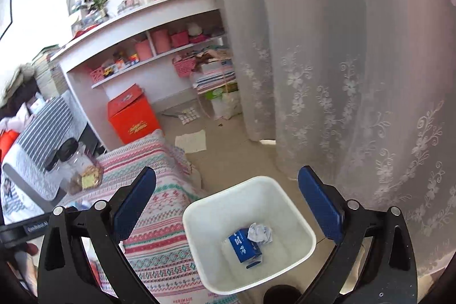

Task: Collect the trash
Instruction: 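Grasp the red-and-white noodle cup with the left tool, then grasp the white cup with the right tool while the left tool holds the noodle cup, then drop the white cup into the bin with the right tool while the left tool drops the noodle cup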

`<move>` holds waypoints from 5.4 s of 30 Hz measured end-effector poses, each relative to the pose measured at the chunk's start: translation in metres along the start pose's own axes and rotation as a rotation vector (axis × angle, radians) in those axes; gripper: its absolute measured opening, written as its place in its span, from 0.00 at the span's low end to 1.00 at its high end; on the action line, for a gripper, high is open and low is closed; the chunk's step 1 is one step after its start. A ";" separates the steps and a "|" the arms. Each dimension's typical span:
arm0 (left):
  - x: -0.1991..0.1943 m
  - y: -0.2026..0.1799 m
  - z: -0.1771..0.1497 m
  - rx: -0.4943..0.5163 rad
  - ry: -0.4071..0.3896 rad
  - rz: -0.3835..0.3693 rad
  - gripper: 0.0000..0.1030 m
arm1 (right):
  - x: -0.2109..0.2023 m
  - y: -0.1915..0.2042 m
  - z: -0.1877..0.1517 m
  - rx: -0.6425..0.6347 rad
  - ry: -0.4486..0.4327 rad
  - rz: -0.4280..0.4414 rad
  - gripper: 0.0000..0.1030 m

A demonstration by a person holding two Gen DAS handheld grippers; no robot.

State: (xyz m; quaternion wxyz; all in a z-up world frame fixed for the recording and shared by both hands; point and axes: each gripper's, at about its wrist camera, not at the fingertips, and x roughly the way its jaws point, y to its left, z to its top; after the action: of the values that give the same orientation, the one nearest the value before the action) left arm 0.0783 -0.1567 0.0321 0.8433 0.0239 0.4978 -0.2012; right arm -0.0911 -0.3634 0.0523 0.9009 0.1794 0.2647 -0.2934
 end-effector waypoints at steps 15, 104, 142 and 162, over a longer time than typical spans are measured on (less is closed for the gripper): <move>0.003 0.183 -0.088 -0.394 -0.001 0.079 0.73 | 0.015 0.089 -0.035 -0.258 0.174 0.173 0.93; -0.041 0.270 -0.070 -0.435 -0.279 -0.001 0.52 | 0.043 0.262 -0.072 -0.517 0.187 0.674 0.50; -0.007 0.131 -0.046 -0.226 -0.237 -0.098 0.53 | 0.028 0.018 -0.007 -0.187 -0.049 -0.148 0.93; 0.037 -0.066 -0.001 0.020 -0.063 -0.323 0.55 | -0.030 -0.050 0.020 0.033 -0.224 -0.124 0.93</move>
State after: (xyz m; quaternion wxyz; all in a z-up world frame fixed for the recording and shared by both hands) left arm 0.0694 -0.2287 0.0110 0.8147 -0.0546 0.4667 -0.3398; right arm -0.1356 -0.3980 0.0777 0.9019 0.1433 0.1681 -0.3711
